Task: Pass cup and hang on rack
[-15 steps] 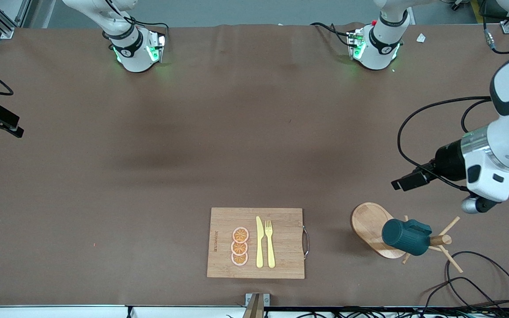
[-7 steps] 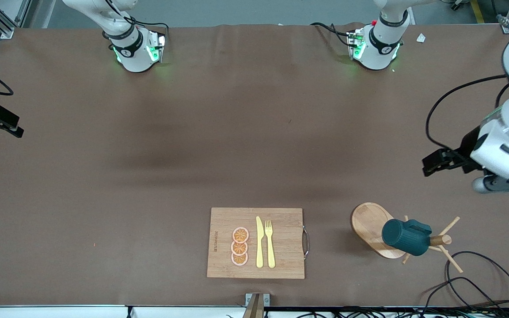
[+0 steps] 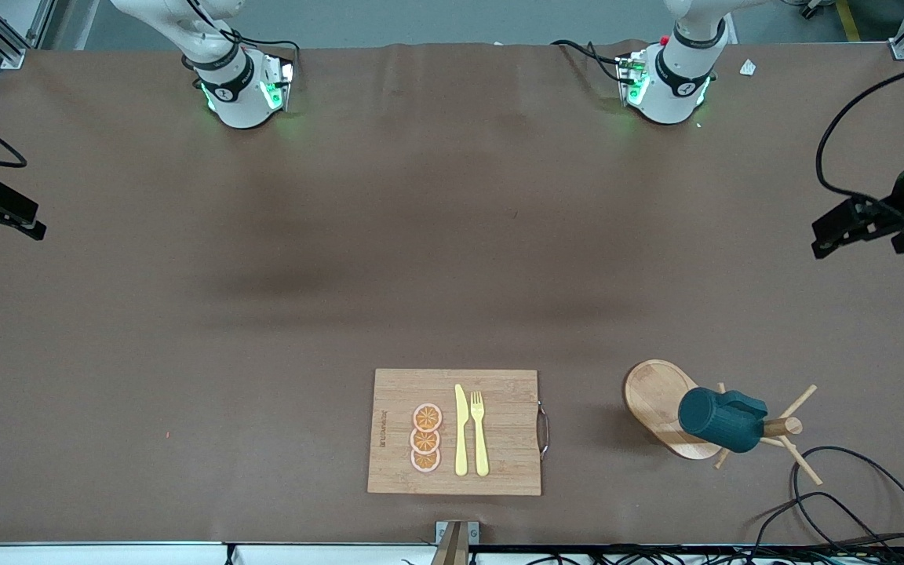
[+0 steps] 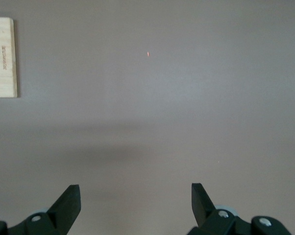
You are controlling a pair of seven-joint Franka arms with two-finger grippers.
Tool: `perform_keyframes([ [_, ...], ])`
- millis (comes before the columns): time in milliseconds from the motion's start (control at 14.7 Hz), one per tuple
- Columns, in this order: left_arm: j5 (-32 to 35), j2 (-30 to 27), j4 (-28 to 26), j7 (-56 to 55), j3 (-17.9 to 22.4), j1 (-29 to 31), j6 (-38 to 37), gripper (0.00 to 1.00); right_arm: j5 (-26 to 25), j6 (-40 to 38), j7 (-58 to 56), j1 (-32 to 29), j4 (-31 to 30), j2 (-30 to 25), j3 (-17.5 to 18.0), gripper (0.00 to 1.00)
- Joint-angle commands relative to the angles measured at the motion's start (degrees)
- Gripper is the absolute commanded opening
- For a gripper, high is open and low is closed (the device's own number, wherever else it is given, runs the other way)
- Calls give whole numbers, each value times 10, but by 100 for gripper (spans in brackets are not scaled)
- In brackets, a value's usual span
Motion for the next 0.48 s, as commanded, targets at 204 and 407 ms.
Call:
perform_keyframes([
  [204, -89, -98, -93, 14, 152, -112, -17, 100, -6, -7, -7, 1, -10, -13, 0, 100],
  [407, -95, -124, -119, 25, 170, -137, -16, 100, -5, -7, -7, 1, -10, -13, 0, 100],
])
